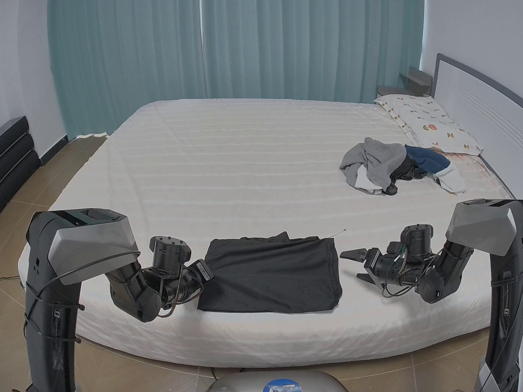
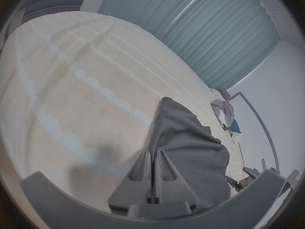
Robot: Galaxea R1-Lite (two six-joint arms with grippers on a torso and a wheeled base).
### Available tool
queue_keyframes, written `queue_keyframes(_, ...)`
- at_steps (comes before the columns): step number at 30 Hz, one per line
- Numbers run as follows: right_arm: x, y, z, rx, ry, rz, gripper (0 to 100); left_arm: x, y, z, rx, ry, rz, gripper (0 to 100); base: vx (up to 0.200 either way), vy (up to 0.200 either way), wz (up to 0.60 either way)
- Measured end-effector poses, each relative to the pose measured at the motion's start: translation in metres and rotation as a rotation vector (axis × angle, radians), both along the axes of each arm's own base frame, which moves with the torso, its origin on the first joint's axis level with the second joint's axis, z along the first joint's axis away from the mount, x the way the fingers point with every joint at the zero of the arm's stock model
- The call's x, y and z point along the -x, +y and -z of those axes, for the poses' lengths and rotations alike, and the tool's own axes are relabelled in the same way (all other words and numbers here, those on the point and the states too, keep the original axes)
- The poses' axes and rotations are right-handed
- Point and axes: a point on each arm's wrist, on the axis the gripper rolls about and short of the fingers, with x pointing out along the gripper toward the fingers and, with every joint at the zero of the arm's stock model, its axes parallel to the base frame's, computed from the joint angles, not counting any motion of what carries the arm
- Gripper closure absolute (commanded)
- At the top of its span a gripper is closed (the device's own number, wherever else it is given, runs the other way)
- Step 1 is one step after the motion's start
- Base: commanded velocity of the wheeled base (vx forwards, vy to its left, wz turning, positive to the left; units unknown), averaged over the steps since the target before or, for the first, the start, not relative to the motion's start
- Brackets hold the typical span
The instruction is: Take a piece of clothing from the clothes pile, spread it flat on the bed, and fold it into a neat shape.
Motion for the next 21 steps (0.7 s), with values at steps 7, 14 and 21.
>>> queue_keyframes(7, 0.000, 0.001, -0.001, 0.001, -0.007, 0.002, 0, 0.001, 0.000, 0.001, -0.012, 0.006, -0.012, 100, 0.000, 0.200, 0.00)
queue_keyframes(14, 0.001, 0.010, -0.003, -0.005, -0.013, -0.016, 0, 0.003, -0.001, 0.002, -0.016, 0.011, -0.010, 100, 0.000, 0.200, 0.00)
queue_keyframes(21, 0.002, 0.016, -0.003, 0.007, -0.019, -0.009, 0, 0.005, -0.002, 0.003, -0.014, 0.021, -0.010, 100, 0.000, 0.200, 0.00)
